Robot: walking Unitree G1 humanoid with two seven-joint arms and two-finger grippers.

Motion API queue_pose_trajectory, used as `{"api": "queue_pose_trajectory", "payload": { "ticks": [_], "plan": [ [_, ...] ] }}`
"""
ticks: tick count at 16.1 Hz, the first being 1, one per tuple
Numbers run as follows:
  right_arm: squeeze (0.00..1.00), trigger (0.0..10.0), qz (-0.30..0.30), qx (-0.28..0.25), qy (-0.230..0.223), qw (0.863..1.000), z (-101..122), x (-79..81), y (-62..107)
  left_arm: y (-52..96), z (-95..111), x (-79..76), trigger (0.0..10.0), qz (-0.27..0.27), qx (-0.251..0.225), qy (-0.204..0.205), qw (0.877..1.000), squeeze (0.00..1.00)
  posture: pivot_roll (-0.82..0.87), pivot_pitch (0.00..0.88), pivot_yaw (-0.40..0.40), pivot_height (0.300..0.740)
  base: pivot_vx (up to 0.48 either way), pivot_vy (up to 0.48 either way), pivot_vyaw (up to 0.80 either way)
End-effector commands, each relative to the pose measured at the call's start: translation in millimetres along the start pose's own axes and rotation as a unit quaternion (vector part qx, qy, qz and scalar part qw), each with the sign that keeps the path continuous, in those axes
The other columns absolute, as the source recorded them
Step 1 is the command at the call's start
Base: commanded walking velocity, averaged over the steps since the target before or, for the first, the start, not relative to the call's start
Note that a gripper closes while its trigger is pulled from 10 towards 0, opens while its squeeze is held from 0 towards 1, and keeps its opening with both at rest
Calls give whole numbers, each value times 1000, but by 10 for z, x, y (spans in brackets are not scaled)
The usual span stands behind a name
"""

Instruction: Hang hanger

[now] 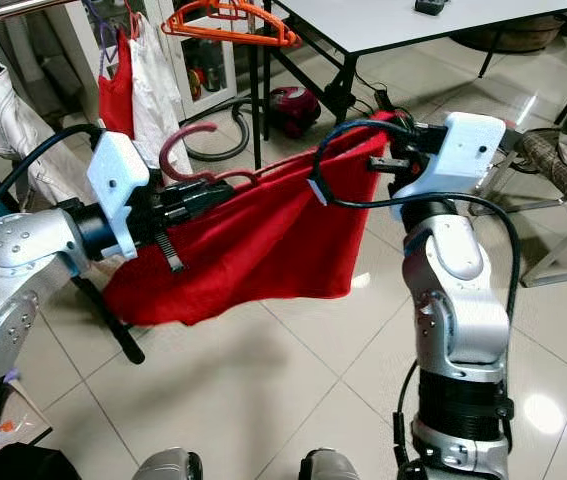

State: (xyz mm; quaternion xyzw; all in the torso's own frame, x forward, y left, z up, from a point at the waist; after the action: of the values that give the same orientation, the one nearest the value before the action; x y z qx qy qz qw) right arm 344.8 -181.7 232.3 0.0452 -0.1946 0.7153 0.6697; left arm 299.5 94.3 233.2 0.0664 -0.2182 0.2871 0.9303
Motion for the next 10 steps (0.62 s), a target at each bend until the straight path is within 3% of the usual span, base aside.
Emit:
{"api": "queue_pose_trajectory", "payload": {
  "ticks": [1, 4, 10],
  "plan": [
    [0, 0, -26, -2, -1, 1000, 56, -139, 8, 68, 56, 46, 10000, 4, -16, 3, 1000, 0, -28, 69, 3, 740, 0, 0, 0],
    [0, 0, -27, 6, 4, 1000, 59, -183, 16, 138, 110, -33, 10000, -34, -38, 7, 999, 0, -35, 70, 0, 740, 0, 0, 0],
    [0, 0, -30, 21, -6, 999, 10, -214, 76, 216, 259, 23, 10000, -26, -107, 74, 991, 0, -41, 56, -4, 740, 0, 0, 0]
  ]
}}
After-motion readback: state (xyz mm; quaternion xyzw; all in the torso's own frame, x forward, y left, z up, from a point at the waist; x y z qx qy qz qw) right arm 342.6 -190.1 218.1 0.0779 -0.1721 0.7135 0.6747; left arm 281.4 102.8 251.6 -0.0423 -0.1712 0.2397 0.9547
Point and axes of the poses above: a point about 5 cm out from each wrist's last joint towards the gripper, its own y axis pointing back from the gripper into the wrist, its own z axis along the axis of the wrist's last joint, x = y × z, the point moved 4 cm from there along -y, pointing out of the wrist towards the gripper, and after that the axes turned 11 degrees about -y, right-handed, at the moved point
